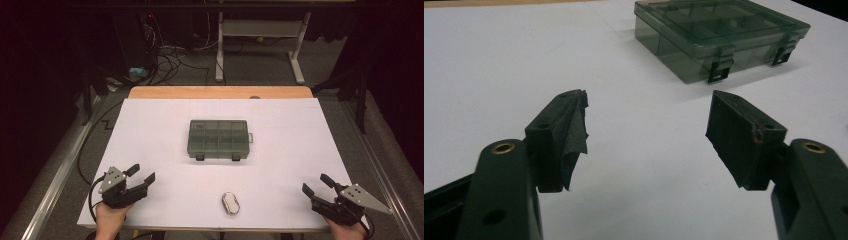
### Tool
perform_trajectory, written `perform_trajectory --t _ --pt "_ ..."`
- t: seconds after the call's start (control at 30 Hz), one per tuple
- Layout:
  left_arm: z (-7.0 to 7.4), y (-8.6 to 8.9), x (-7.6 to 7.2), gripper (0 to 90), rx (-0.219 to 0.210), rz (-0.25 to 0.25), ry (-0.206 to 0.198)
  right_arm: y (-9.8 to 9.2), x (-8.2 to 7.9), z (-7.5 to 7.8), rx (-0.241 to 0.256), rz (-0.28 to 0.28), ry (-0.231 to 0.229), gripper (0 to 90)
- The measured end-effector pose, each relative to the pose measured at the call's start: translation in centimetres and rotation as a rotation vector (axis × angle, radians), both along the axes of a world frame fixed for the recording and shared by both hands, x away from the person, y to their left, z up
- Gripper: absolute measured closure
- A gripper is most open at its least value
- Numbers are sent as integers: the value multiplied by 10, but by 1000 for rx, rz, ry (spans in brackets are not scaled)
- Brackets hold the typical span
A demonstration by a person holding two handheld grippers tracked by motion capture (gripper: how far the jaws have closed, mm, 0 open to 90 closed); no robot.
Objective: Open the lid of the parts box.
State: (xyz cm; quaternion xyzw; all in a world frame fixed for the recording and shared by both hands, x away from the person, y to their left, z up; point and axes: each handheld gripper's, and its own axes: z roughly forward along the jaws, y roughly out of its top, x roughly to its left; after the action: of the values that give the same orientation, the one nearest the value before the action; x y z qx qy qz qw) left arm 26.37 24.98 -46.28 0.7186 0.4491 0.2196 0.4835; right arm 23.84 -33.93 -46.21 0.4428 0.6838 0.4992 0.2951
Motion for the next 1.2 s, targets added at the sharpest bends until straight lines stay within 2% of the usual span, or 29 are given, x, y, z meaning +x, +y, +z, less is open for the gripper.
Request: perform_trajectory --t 0.27,0.5,1.03,1.2 --pt "1 1 -1 325 -21 -3 7 1 1 -1 -2 -3 5 260" --pt "1 -2 -1 325 -3 -19 4 -1 0 0 9 -10 9 259" --pt "4 -1 1 275 12 3 33 -1 1 0 18 -19 8 244" --pt "5 -1 2 277 9 10 19 0 4 0 28 -6 33 223"
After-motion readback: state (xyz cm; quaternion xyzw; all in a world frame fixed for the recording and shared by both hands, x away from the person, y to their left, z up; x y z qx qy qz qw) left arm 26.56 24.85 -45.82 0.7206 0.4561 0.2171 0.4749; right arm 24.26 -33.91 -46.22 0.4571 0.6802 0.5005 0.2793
